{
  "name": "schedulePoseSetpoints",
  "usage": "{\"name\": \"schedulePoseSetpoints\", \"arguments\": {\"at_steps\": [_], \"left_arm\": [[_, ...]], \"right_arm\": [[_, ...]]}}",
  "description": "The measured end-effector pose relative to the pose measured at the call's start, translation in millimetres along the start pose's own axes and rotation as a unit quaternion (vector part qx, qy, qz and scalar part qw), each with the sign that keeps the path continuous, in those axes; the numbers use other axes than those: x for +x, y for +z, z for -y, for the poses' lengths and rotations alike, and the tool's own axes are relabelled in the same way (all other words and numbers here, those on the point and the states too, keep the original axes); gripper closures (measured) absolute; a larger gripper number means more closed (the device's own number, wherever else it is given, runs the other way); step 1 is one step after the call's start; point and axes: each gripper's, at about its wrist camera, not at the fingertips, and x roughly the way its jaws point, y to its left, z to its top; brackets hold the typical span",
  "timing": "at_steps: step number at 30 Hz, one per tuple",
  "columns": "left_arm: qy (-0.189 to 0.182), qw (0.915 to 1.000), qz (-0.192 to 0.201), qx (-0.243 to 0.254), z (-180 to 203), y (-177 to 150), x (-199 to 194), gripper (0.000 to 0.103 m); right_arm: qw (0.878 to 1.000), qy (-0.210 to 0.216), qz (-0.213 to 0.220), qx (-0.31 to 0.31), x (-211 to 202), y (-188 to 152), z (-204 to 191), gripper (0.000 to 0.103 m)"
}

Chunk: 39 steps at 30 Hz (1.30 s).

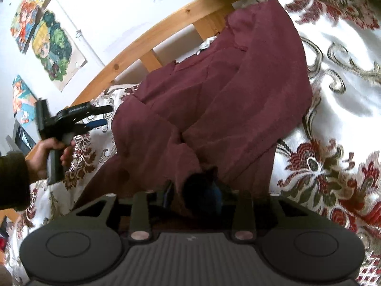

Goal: Fold small clothes
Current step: 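Grasp the shirt edge with the left tool while the right tool holds its fold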

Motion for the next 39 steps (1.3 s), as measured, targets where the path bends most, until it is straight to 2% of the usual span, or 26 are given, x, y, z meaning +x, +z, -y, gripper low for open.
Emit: {"name": "schedulePoseSetpoints", "arguments": {"at_steps": [1,2,3,4,6,8,10,11,15,16,17,18,19,20,21,23,25,28,32,35,37,38,39], "left_arm": [[0.007,0.9999,-0.013,0.006,2,5,10,0.036],[0.011,0.9995,-0.029,0.008,5,9,21,0.049],[0.003,0.9991,-0.042,0.004,6,12,30,0.075],[-0.002,0.9987,-0.051,0.0,8,14,37,0.089],[0.008,0.9993,-0.034,0.014,15,14,37,0.098],[0.015,0.9984,0.005,0.055,26,13,28,0.098],[0.034,0.9953,0.035,0.083,33,12,22,0.098],[0.045,0.9944,0.039,0.087,33,12,22,0.098],[0.064,0.9954,0.006,0.071,25,14,34,0.093],[0.065,0.9958,0.003,0.064,23,13,34,0.088],[0.064,0.9966,0.001,0.053,20,13,34,0.077],[0.059,0.9975,0.0,0.039,16,11,31,0.062],[0.048,0.9986,0.0,0.021,10,9,26,0.053],[0.033,0.9994,0.004,0.004,6,7,20,0.039],[0.021,0.9997,0.014,-0.007,1,2,11,0.032],[0.007,0.9997,0.02,-0.011,-1,-9,-3,0.03],[-0.003,1.0,0.008,-0.003,-3,-20,-11,0.03],[0.012,0.9996,-0.015,0.021,-6,-31,-13,0.034],[0.026,0.9995,-0.019,-0.002,-8,-28,-6,0.036],[0.028,0.9989,-0.036,-0.009,-6,-25,8,0.036],[0.024,0.9989,-0.04,-0.009,-3,-26,14,0.054],[0.006,0.9989,-0.042,-0.017,-2,-26,15,0.081],[-0.004,0.9988,-0.041,-0.027,0,-26,13,0.086]], "right_arm": [[1.0,0.001,0.0,0.003,0,0,1,0.063],[1.0,0.001,0.0,0.003,0,0,1,0.063],[1.0,0.001,0.001,0.002,0,0,1,0.063],[1.0,0.001,0.001,0.001,0,0,1,0.063],[1.0,0.002,0.0,-0.001,0,0,1,0.065],[1.0,0.007,0.0,-0.003,0,0,1,0.081],[1.0,0.019,0.004,-0.002,-3,1,2,0.087],[1.0,0.024,0.007,0.0,-3,2,1,0.09],[1.0,0.016,0.014,-0.001,-4,3,1,0.094],[1.0,0.014,0.013,0.002,-4,3,3,0.094],[1.0,0.014,0.011,0.008,-3,3,4,0.094],[1.0,0.015,0.009,0.014,-2,3,6,0.094],[1.0,0.015,0.008,0.018,-2,3,7,0.094],[1.0,0.015,0.007,0.021,-2,2,7,0.093],[1.0,0.015,0.007,0.023,-1,3,8,0.091],[0.999,0.018,0.008,0.031,-1,3,10,0.085],[0.999,0.021,0.011,0.043,-1,3,13,0.083],[0.998,0.024,0.016,0.058,0,4,18,0.082],[0.998,0.02,0.036,0.054,0,3,18,0.064],[0.998,0.008,0.051,0.023,-1,2,11,0.059],[0.998,0.004,0.055,0.008,0,2,6,0.06],[0.998,0.002,0.054,0.006,1,2,6,0.068],[0.998,0.001,0.055,0.006,1,2,5,0.077]]}}
